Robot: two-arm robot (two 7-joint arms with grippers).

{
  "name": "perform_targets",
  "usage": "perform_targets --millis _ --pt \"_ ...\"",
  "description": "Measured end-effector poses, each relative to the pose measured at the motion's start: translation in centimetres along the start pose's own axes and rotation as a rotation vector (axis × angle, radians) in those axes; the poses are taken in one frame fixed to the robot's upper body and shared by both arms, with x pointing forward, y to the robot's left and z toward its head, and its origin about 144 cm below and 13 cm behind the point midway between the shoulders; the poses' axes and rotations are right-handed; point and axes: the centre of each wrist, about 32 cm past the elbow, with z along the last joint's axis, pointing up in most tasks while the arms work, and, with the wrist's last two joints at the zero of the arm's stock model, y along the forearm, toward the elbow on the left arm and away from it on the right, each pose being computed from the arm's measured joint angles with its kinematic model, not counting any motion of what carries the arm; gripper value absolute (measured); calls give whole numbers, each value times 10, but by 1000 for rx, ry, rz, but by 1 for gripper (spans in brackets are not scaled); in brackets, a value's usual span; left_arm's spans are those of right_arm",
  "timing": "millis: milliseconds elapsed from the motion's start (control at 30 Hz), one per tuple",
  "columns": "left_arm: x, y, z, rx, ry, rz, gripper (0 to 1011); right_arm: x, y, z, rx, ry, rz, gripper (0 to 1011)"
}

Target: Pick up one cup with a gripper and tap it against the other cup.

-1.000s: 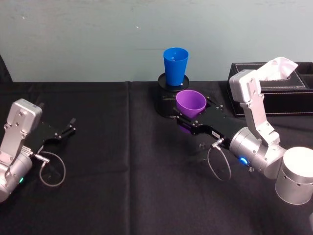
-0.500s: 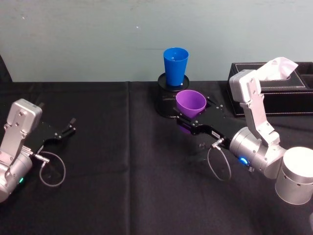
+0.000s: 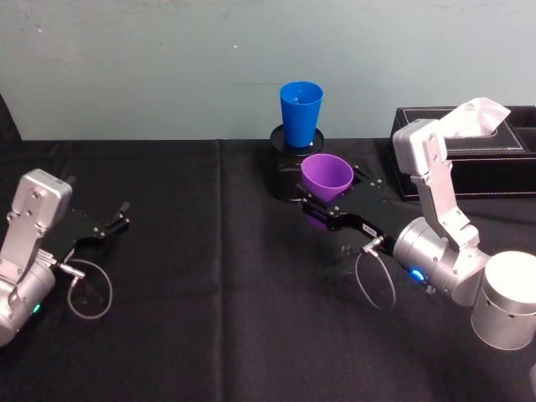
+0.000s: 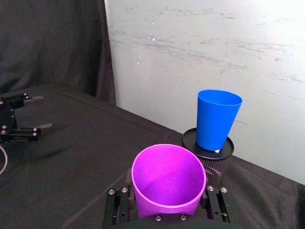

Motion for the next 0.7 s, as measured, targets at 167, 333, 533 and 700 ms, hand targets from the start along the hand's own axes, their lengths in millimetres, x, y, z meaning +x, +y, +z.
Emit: perform_targets --millis 167,333,533,700 --pt "0 0 0 0 0 0 1000 0 0 0 0 0 0 735" --pt "0 0 0 0 0 0 1000 0 0 0 0 0 0 735" --pt "0 0 0 0 0 0 1000 0 0 0 0 0 0 735" --pt "0 0 0 0 0 0 1000 0 0 0 0 0 0 735"
